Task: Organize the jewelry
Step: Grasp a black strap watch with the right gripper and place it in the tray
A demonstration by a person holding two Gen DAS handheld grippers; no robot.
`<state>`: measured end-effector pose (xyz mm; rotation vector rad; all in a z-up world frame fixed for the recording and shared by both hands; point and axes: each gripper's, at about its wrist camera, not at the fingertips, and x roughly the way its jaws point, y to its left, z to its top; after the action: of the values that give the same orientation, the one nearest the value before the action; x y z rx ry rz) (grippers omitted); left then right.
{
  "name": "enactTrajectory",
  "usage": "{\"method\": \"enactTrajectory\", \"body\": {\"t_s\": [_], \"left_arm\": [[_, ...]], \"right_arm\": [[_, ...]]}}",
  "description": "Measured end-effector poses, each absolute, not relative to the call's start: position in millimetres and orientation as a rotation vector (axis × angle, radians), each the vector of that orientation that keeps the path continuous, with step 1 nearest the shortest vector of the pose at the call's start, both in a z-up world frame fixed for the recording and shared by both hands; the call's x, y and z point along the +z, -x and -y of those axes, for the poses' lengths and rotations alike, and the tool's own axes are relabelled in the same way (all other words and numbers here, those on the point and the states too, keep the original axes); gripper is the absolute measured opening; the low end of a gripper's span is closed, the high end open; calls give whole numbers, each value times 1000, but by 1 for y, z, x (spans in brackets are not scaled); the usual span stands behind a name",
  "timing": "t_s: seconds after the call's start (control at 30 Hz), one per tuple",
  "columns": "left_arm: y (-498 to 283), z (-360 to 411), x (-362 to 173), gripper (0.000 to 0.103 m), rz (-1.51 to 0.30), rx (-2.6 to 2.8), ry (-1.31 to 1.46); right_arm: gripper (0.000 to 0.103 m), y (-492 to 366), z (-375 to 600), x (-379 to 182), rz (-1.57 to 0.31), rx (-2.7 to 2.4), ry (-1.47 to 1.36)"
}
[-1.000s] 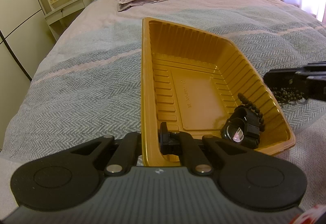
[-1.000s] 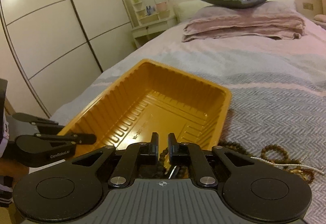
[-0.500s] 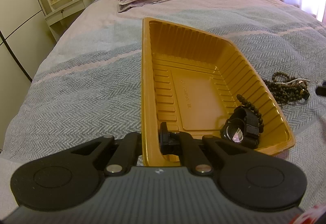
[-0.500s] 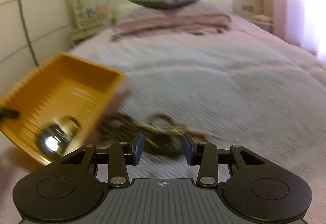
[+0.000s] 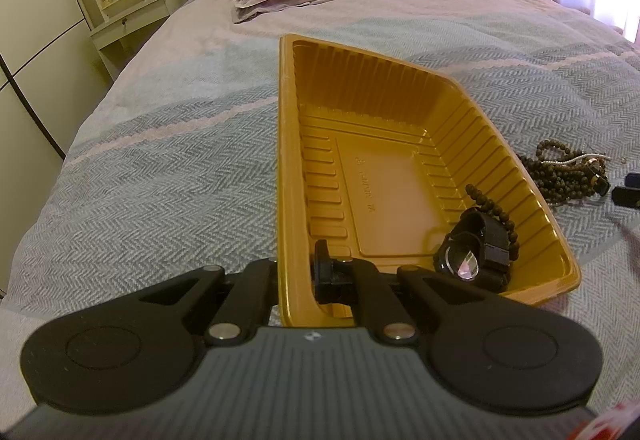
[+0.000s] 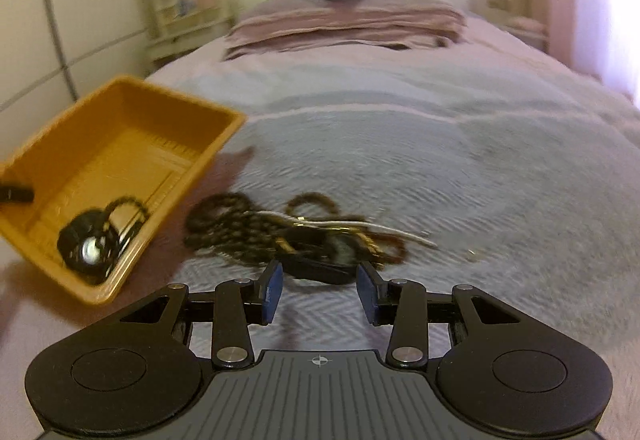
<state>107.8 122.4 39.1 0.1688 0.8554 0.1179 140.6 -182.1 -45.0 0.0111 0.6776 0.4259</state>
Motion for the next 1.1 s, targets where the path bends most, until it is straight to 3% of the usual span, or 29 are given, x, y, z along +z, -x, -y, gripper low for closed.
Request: {"method": "enactTrajectory", "body": {"t_s": [0.4,0.43,0.53,0.6,1.1], "left_arm": [[-108,-125,38,2,-859,117,-157],[-108,-125,38,2,-858,116,-157],[-109,-125,38,2,-858,116,-157],[-109,-125,38,2,-858,116,-157],[-110,-124,39,2,-855,114,-158]], "right_arm": [[40,-149,128,-71,-613,437,491],[31,-148,128,-71,-600,435,506],[19,-146,130,-70,-577,417,524],[17,-146,135,-67,-572,408,509],[15,-138,167,-25,-519,360,403]]}}
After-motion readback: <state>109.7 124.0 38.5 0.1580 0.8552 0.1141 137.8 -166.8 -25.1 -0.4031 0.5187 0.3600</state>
